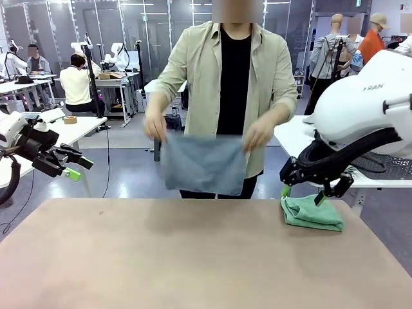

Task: Fold the towels and place them in the basket.
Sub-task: When a person lays out a Towel with hook on the table, fold it in half twice.

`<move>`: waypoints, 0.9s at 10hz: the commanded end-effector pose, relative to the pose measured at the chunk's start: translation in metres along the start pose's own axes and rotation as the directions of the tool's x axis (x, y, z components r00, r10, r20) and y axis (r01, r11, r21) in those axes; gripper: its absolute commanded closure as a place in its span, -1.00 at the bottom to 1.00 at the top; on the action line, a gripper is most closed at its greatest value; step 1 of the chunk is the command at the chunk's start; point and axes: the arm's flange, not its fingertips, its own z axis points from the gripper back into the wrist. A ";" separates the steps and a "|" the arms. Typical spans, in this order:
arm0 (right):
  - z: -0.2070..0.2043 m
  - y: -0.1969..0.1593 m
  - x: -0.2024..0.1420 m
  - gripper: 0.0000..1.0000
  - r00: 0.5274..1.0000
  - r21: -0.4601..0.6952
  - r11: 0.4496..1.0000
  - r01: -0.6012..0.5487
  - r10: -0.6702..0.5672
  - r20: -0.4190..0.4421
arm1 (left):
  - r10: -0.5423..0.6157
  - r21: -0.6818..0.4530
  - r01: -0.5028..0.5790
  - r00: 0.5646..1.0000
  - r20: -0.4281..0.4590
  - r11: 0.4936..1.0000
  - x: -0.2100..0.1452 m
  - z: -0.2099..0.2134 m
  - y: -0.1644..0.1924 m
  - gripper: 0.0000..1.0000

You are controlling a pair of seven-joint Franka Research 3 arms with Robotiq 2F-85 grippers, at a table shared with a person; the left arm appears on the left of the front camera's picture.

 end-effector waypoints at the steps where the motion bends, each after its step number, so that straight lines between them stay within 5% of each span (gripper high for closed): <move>1: 0.032 -0.014 -0.010 -0.81 0.997 0.035 0.999 -0.014 0.011 0.074 | 0.018 -0.001 -0.018 1.000 -0.008 1.000 0.003 0.001 0.001 -1.00; 5: 0.108 -0.040 -0.022 -0.81 0.996 0.111 0.992 -0.067 0.061 0.058 | 0.018 -0.001 -0.018 1.000 -0.008 1.000 0.003 0.001 0.001 -1.00; 9: 0.115 -0.043 -0.030 -0.81 0.994 0.099 0.990 -0.098 0.093 0.054 | 0.018 -0.001 -0.018 1.000 -0.008 1.000 0.003 0.001 0.001 -1.00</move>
